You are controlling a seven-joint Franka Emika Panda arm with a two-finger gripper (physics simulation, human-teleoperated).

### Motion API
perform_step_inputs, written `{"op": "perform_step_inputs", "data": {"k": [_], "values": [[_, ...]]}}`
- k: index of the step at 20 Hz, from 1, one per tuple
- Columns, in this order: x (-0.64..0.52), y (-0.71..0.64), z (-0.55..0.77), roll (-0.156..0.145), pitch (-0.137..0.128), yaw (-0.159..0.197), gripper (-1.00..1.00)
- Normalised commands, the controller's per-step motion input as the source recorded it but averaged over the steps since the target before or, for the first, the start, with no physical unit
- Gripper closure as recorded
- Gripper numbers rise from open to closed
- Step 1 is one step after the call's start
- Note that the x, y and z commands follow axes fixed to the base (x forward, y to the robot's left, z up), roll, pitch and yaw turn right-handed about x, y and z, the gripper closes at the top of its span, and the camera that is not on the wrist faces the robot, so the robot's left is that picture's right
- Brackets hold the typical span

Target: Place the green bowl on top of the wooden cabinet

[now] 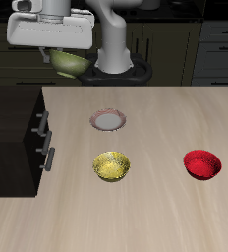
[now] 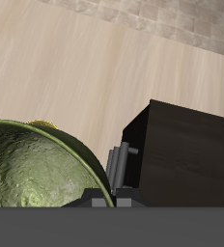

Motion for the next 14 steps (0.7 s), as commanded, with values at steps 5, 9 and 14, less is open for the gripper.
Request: {"op": "perform_step_inputs", "data": {"k": [5,9,14], "values": [[-0.02,-0.12,-0.02,0.005,0.001,-0.021,1.0],[-0.09,-0.1,-0.05,-0.003,-0.011,-0.003,1.0],[-0.02,-0.18,-0.07,-0.014,0.021,-0.029,1.0]]}}
